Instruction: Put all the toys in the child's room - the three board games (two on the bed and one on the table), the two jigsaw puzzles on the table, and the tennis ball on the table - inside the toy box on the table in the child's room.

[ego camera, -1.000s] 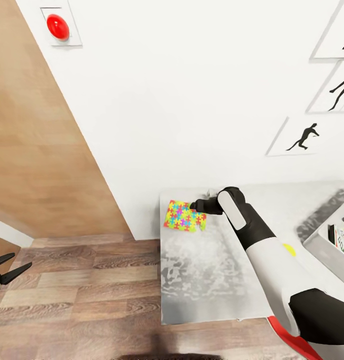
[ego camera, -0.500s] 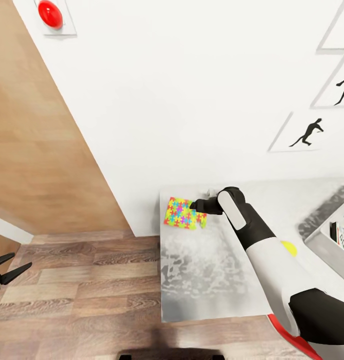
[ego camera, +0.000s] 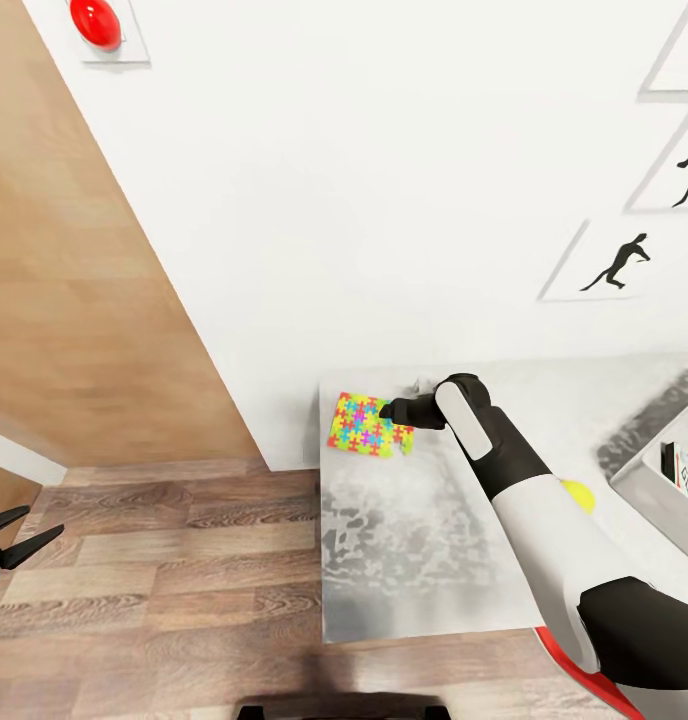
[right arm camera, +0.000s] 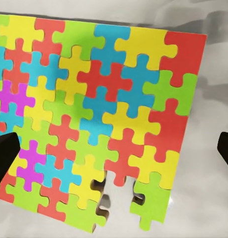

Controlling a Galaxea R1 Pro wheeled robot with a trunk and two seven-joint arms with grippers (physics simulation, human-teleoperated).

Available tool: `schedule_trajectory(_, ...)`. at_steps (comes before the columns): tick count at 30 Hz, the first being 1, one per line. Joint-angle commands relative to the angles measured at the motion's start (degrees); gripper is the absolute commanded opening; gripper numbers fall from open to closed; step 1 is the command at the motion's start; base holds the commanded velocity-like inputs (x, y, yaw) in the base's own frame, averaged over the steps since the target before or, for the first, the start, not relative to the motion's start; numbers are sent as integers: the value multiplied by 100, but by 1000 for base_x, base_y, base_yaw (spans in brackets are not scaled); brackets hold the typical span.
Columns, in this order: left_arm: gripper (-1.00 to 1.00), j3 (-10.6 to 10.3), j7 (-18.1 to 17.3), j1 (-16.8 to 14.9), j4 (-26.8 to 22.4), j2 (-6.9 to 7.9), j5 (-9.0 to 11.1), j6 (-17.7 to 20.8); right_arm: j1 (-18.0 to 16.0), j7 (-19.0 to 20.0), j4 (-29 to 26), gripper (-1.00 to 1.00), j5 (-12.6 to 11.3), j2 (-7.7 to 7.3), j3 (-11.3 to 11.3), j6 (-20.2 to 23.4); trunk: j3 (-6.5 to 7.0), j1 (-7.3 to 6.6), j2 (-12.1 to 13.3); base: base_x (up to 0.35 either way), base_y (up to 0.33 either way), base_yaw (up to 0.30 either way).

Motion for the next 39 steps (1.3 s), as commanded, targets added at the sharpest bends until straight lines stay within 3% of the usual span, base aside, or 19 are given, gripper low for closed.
schedule_trajectory(1,100,-3,-6,-2,0,4,19,55,-5,-59,-4,100,-58,-1,8,9,-9,3,-10,0,0,0)
schedule_trajectory(39,100,-4,-6,-2,0,3,24,56,-5,-38,-4,100,-59,-1,8,18,-204,3,-10,0,0,0)
